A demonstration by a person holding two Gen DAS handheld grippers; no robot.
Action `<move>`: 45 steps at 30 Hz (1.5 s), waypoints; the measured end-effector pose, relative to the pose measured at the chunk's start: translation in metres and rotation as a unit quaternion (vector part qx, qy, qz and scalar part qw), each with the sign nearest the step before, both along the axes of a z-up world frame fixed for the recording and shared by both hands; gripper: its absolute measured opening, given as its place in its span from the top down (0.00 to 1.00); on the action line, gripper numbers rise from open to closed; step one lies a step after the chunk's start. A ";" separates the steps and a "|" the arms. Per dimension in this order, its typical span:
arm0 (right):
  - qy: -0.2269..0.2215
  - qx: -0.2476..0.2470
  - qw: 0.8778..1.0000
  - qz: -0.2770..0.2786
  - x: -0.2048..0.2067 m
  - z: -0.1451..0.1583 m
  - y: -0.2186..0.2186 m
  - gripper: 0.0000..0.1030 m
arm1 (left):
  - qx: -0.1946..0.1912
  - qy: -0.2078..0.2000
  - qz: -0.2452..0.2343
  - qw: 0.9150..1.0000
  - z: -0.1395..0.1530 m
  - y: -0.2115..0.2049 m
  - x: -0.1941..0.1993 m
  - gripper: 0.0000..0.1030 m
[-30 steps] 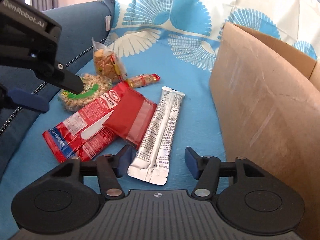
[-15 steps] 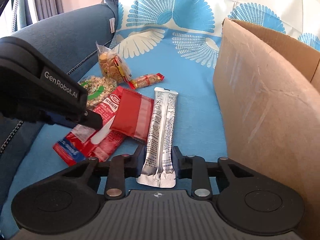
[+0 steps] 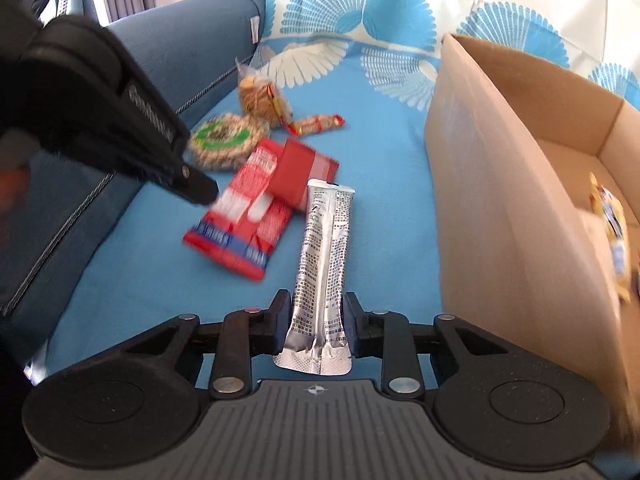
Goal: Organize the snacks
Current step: 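Grasp the red pack with the left tool while the right tool holds the silver stick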
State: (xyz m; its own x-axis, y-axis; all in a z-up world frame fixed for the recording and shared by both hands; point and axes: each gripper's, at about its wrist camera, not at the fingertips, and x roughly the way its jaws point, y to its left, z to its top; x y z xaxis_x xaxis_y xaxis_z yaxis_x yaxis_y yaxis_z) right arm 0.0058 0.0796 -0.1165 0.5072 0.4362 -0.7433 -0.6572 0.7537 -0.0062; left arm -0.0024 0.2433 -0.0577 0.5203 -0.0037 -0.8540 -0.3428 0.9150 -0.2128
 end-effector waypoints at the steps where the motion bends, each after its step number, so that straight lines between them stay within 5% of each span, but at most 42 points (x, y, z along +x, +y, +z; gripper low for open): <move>1: 0.003 -0.006 1.000 -0.001 -0.005 0.000 -0.003 0.72 | -0.004 0.000 0.004 1.000 0.001 0.002 -0.004 1.00; 6: 0.026 -0.031 0.999 -0.005 -0.022 -0.007 -0.012 0.71 | -0.018 -0.008 0.026 0.999 0.003 0.006 -0.013 1.00; 13: 0.019 -0.017 1.000 -0.004 -0.024 -0.011 -0.010 0.54 | -0.019 -0.001 0.032 0.999 -0.001 0.006 -0.004 0.86; 23: 0.019 -0.007 1.000 -0.014 -0.005 -0.020 -0.004 0.53 | 0.029 0.013 0.038 0.999 -0.018 -0.008 0.026 0.38; 26: 0.012 -0.010 1.000 -0.012 -0.004 -0.020 -0.002 0.69 | 0.075 0.008 0.024 0.997 -0.022 -0.020 0.036 0.29; 30: 0.004 -0.010 1.000 -0.028 -0.001 -0.018 -0.001 0.77 | 0.107 0.002 0.002 0.994 -0.031 -0.032 0.048 0.28; 39: -0.006 -0.021 0.998 -0.052 0.006 -0.020 0.001 0.77 | 0.149 0.046 -0.024 0.987 -0.052 -0.042 0.064 0.28; 45: -0.007 -0.020 0.999 -0.050 0.007 -0.021 0.002 0.77 | 0.144 0.031 -0.025 0.989 -0.049 -0.039 0.058 0.56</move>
State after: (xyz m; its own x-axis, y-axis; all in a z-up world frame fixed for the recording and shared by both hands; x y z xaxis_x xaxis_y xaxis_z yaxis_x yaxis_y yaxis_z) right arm 0.0130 0.0820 -0.1375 0.5576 0.3536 -0.7510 -0.5788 0.8142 -0.0464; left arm 0.0553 0.2047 -0.1063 0.4715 0.2196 -0.8541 -0.3005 0.9505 0.0785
